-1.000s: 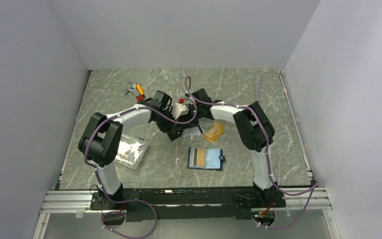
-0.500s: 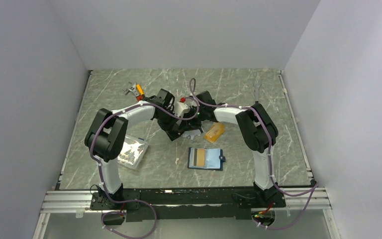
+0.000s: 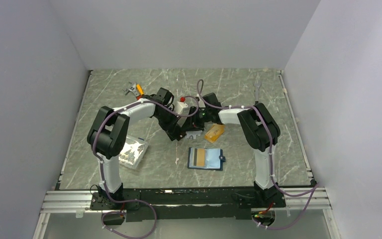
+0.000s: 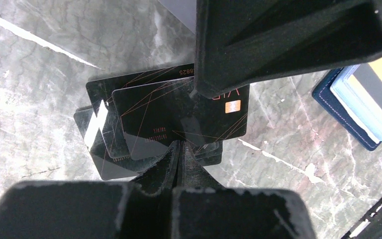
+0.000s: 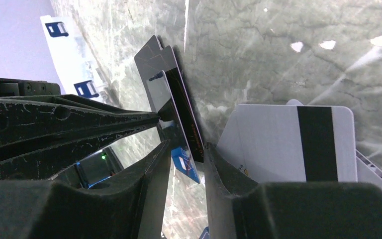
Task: Put the credit cards into the card holder
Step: Pick up the credit card from the storage box.
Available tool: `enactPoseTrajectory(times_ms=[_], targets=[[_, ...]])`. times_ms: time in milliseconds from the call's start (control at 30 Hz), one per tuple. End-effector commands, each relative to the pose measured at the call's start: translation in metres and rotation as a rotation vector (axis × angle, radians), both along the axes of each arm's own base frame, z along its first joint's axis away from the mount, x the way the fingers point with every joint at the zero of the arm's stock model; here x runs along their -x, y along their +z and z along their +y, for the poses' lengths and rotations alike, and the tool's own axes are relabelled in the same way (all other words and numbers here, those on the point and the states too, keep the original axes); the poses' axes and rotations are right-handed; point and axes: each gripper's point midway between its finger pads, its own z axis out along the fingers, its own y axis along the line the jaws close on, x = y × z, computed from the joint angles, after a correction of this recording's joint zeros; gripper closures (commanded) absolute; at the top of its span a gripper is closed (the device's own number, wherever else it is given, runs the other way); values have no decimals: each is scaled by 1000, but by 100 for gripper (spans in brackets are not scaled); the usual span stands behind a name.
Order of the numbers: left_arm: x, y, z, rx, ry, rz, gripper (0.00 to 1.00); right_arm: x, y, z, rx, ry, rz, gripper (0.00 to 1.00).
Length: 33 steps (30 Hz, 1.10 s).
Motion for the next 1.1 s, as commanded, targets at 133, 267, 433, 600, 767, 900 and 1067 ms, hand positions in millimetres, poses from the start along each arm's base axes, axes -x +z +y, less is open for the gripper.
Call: enactPoseTrajectory(times_ms=[133, 267, 433, 600, 767, 900, 1067], targets=[[20, -18, 1, -4, -28, 134, 100, 1, 17, 3, -63, -5, -18, 67], [20, -17, 0, 3, -31, 136, 100, 7, 17, -3, -21, -11, -26, 67], [21, -17, 0, 7, -33, 149, 100, 17, 24, -3, 3, -9, -45, 68], [23, -19, -1, 14, -37, 163, 100, 24, 25, 1, 26, 1, -44, 68], [25, -19, -1, 17, -41, 175, 100, 27, 19, -1, 60, -1, -26, 67], [27, -18, -2, 25, -47, 175, 100, 25, 23, 3, 44, 3, -34, 76], [28, -17, -2, 32, -51, 178, 100, 24, 35, 16, -10, 21, -57, 84]])
